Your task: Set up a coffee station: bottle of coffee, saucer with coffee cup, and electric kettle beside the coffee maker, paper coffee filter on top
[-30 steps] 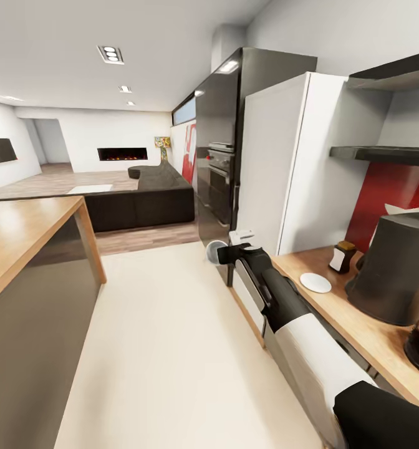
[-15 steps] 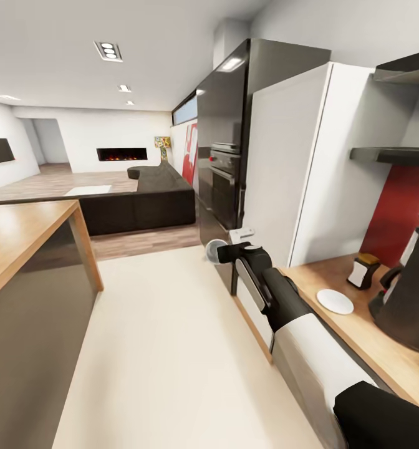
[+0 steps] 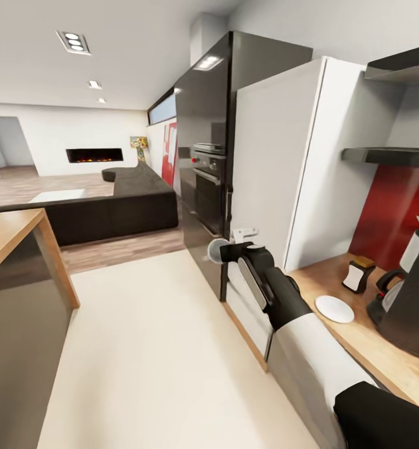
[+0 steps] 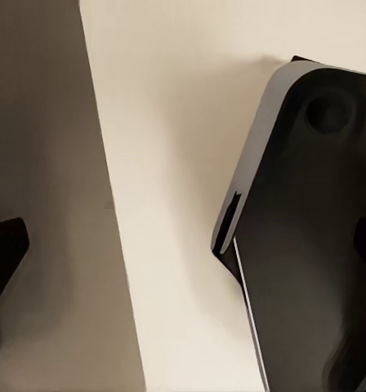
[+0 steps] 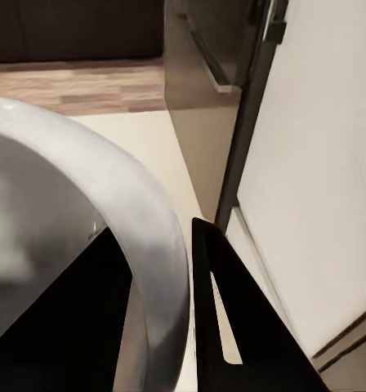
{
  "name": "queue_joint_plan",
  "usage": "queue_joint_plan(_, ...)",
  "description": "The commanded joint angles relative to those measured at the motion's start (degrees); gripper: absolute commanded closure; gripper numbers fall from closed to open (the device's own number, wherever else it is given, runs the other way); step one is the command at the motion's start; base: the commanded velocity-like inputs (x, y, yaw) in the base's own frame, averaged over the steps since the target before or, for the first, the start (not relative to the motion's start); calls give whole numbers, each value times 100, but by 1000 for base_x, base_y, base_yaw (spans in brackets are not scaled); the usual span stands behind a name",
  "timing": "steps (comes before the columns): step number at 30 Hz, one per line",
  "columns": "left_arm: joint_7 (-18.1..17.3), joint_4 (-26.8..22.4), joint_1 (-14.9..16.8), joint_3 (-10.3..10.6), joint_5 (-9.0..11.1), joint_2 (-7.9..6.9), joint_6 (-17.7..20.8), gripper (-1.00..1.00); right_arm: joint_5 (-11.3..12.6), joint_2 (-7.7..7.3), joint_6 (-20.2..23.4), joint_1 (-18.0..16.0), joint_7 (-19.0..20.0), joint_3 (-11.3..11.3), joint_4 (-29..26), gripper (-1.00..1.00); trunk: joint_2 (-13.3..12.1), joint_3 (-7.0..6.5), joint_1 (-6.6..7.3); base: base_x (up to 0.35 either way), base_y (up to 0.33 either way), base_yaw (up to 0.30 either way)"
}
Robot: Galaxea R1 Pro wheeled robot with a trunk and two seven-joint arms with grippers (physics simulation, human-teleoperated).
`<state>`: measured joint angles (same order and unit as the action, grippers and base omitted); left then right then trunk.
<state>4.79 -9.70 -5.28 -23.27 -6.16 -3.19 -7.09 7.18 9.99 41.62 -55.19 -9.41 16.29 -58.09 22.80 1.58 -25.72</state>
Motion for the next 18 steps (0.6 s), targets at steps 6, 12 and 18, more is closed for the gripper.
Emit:
queue_joint_plan(6,5,-6,1,-21,-69,3,-12,-100,58,1,21,-5,-57,-309,51,100,12,12,-6,176,152,-299)
queue_joint_plan(12,6,-6,1,-20,-70,3,-12,-100,56,-16,26,-8,-76,-793,282,100,12,12,-6,140,113,-300)
queue_joint_plan(18,10,-2,1,-20,-75,11,-12,-100,47,-184,30,-1,-587,-997,586,100,12,12,-6,125,102,-300)
